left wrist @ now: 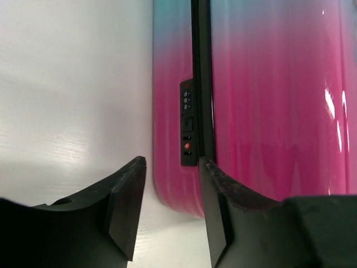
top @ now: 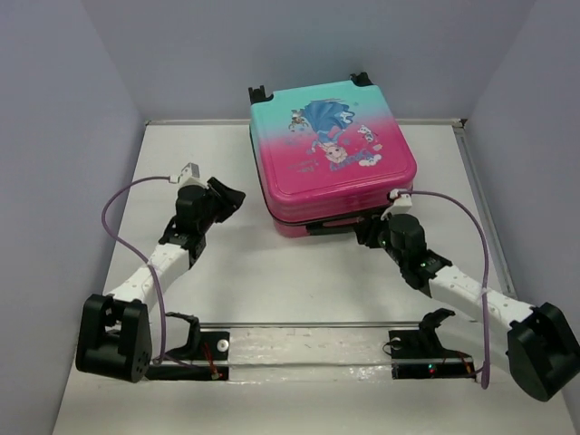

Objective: Pack the luggage

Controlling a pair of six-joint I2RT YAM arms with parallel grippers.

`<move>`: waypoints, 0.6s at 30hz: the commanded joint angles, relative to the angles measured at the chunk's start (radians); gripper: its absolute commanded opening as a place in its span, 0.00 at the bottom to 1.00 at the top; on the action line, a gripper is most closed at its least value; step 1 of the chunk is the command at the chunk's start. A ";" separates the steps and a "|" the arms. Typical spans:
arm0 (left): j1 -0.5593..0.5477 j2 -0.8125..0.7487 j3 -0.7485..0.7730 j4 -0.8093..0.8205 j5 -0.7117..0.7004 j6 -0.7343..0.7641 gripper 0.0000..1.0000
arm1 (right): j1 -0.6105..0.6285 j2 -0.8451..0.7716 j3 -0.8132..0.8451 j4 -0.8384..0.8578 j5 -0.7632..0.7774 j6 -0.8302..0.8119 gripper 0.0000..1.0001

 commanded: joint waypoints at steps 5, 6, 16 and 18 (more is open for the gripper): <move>-0.091 0.001 -0.136 0.189 0.025 0.020 0.46 | -0.023 0.188 0.044 0.242 -0.045 -0.080 0.49; -0.128 0.010 -0.141 0.192 0.023 0.023 0.44 | -0.023 0.196 0.044 0.269 -0.024 -0.074 0.49; -0.249 0.127 -0.109 0.260 -0.015 0.059 0.34 | -0.023 0.265 0.062 0.346 0.013 -0.103 0.32; -0.274 0.134 -0.089 0.260 -0.030 0.060 0.33 | -0.023 0.261 0.068 0.346 0.010 -0.113 0.30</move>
